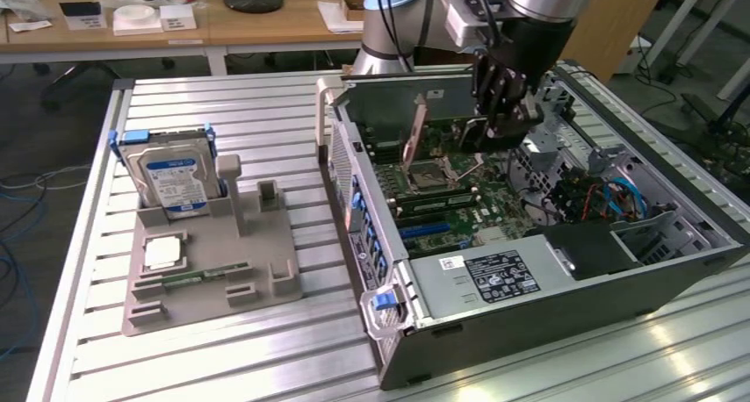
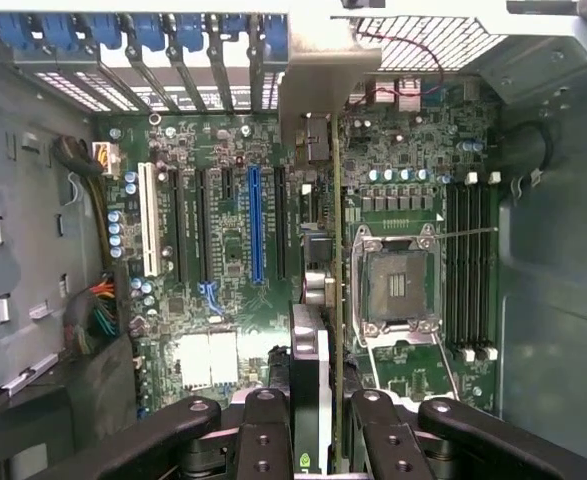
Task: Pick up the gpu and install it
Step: 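Insert the gpu into the slot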
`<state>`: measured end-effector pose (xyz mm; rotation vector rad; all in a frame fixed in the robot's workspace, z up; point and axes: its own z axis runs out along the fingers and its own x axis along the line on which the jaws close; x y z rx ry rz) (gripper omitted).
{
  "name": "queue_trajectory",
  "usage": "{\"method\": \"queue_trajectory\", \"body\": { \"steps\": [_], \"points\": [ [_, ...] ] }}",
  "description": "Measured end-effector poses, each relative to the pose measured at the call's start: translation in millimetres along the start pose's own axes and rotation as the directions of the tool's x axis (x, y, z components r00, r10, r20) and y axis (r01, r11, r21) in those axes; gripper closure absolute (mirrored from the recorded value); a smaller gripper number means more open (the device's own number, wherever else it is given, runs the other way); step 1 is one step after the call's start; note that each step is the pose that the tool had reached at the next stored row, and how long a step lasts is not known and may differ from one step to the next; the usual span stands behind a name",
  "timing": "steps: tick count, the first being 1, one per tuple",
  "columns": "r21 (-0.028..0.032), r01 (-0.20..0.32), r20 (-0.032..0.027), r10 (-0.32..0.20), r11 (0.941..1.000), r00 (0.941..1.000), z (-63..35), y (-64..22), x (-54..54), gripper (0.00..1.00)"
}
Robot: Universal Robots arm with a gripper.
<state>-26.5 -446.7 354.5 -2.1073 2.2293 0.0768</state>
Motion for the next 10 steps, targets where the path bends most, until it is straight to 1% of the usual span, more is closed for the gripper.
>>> {"method": "queue_trajectory", "body": {
  "steps": [4, 5, 7, 10],
  "points": [
    [-0.0001, 0.000, -0.0003, 0.000, 1.0000, 1.0000, 2.1, 0.2, 0.2, 0.72],
    [-0.0001, 0.000, -0.0001, 0.000, 1.0000, 1.0000, 2.5, 1.0, 0.3, 0.72],
    [0.0000, 0.000, 0.0000, 0.000, 1.0000, 1.0000, 5.3, 5.3, 0.7, 0.72],
    [-0.0001, 0.001, 0.0000, -0.001, 1.0000, 1.0000, 10.4, 6.6, 1.1, 0.72]
  ]
}}
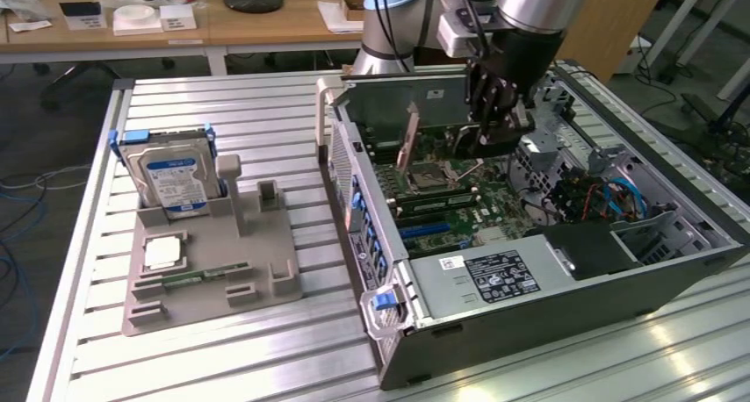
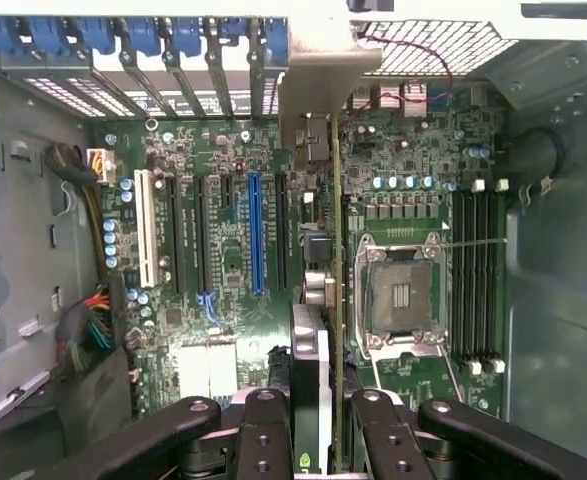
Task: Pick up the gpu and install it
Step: 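Insert the gpu into the slot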
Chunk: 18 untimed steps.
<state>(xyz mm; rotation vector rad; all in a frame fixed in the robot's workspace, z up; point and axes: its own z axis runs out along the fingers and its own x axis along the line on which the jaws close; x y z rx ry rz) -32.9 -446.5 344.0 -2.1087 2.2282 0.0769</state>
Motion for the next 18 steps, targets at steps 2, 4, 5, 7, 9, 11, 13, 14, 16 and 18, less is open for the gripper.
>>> {"method": "queue_trajectory", "body": {
  "steps": [2, 4, 5, 7, 9, 11, 13, 14, 16, 18],
  "points": [
    [0.0000, 0.000, -0.0003, 0.000, 1.0000, 1.0000, 3.3, 0.2, 0.3, 0.72],
    [0.0001, 0.000, -0.0012, 0.000, 1.0000, 1.0000, 5.8, 0.4, 0.5, 0.72],
    [0.0002, 0.000, -0.0055, 0.000, 1.0000, 1.0000, 6.6, 0.5, 0.6, 0.72],
    [0.0010, 0.000, -0.0187, 0.000, 1.0000, 0.9998, 8.0, 0.5, 0.8, 0.72],
    [0.0009, 0.000, -0.0187, 0.000, 1.0000, 0.9998, 9.8, 0.5, 0.9, 0.72],
    [0.0011, 0.000, -0.0188, 0.000, 1.0000, 0.9998, 11.8, 2.2, 1.2, 0.72],
    [0.0009, 0.000, -0.0180, 0.000, 1.0000, 0.9998, 13.6, 5.0, 1.5, 0.72],
    [0.0009, 0.000, -0.0174, 0.000, 1.0000, 0.9998, 14.4, 5.7, 1.6, 0.72],
    [0.0008, 0.000, -0.0170, 0.000, 1.0000, 0.9999, 16.5, 5.8, 2.6, 0.72],
    [0.0008, 0.000, -0.0170, 0.000, 1.0000, 0.9999, 18.8, 5.8, 4.0, 0.72]
  ]
}}
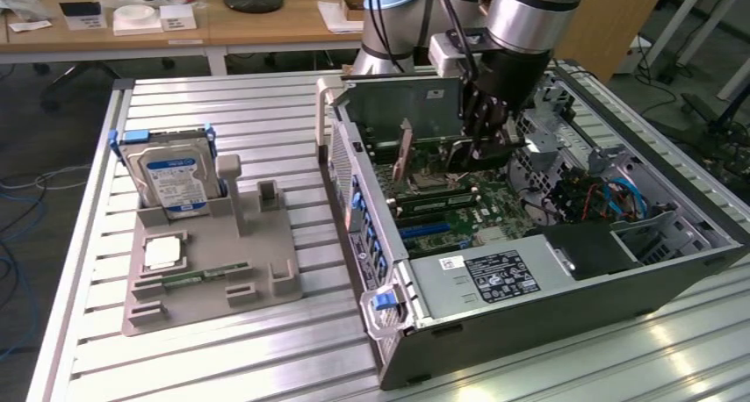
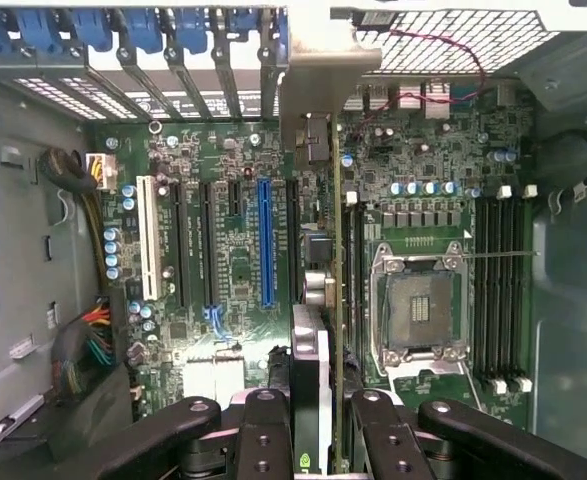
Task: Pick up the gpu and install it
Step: 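Insert the gpu into the slot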
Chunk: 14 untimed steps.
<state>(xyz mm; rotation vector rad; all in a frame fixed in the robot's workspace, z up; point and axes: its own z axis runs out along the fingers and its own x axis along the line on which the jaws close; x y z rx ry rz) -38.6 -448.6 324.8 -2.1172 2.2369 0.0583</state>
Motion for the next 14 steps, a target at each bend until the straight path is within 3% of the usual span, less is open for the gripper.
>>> {"method": "queue_trajectory", "body": {
  "steps": [14],
  "points": [
    [-0.0002, 0.000, 0.0004, 0.000, 1.0000, 1.0000, 16.6, 3.6, 4.0, 0.72]
  ]
}}
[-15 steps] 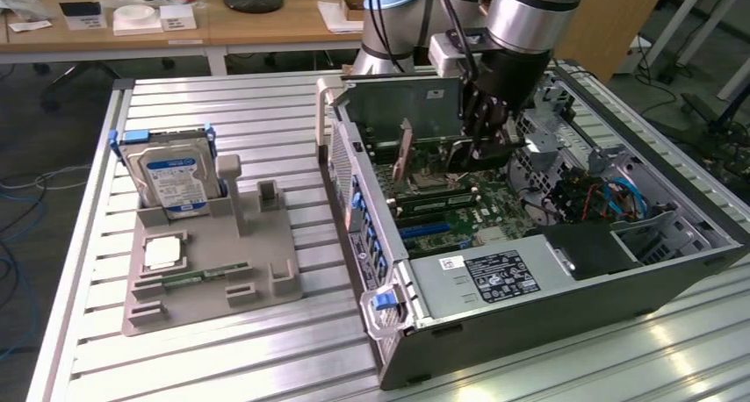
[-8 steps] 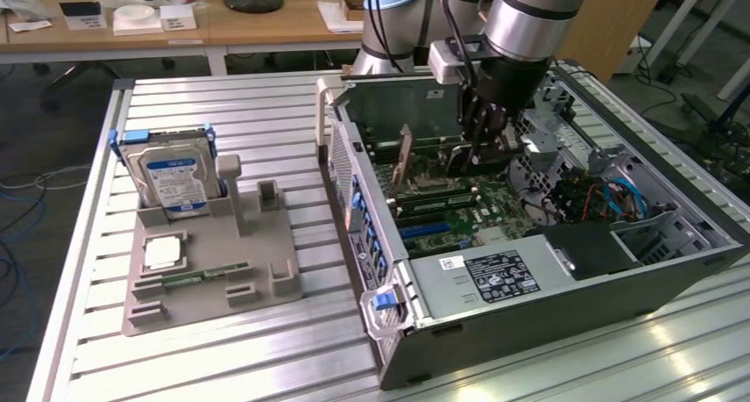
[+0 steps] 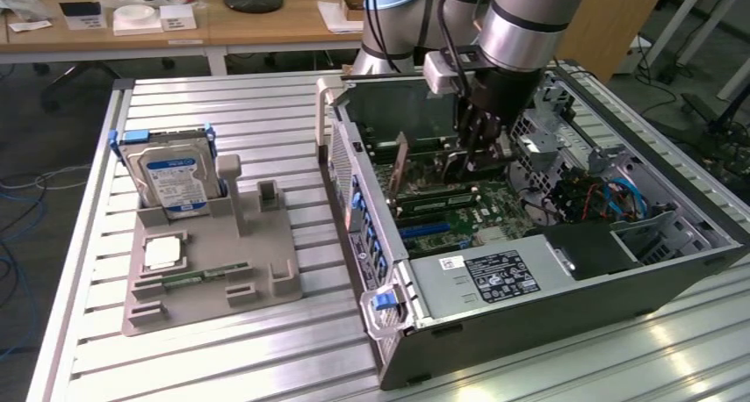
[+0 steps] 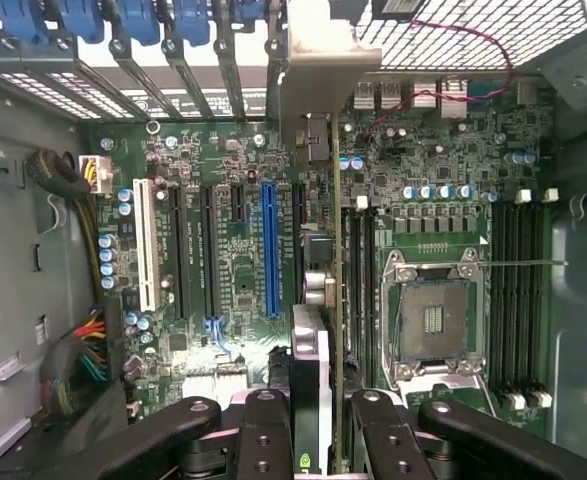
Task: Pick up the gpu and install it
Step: 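Insert the gpu into the slot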
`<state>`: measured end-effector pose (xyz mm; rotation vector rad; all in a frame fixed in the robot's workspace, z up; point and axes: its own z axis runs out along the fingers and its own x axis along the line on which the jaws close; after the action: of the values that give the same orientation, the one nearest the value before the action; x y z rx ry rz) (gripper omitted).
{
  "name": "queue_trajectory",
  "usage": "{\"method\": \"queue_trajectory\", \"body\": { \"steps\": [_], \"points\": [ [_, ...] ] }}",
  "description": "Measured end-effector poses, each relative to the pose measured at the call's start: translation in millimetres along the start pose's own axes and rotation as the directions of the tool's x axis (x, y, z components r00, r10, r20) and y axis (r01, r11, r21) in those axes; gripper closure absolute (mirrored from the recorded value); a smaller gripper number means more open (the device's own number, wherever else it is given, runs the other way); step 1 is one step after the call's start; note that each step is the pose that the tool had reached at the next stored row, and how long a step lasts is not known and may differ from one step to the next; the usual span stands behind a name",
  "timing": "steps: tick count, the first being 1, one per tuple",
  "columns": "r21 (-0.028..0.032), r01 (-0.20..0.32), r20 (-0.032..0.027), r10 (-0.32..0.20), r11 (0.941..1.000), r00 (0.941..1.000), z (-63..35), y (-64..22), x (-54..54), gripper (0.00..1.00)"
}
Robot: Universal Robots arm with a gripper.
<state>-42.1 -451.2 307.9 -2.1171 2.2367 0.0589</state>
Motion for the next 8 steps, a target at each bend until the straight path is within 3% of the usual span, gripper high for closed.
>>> {"method": "queue_trajectory", "body": {
  "steps": [8],
  "points": [
    [0.0000, 0.000, -0.0001, 0.000, 1.0000, 1.0000, 6.7, 5.8, 2.7, 0.72]
  ]
}}
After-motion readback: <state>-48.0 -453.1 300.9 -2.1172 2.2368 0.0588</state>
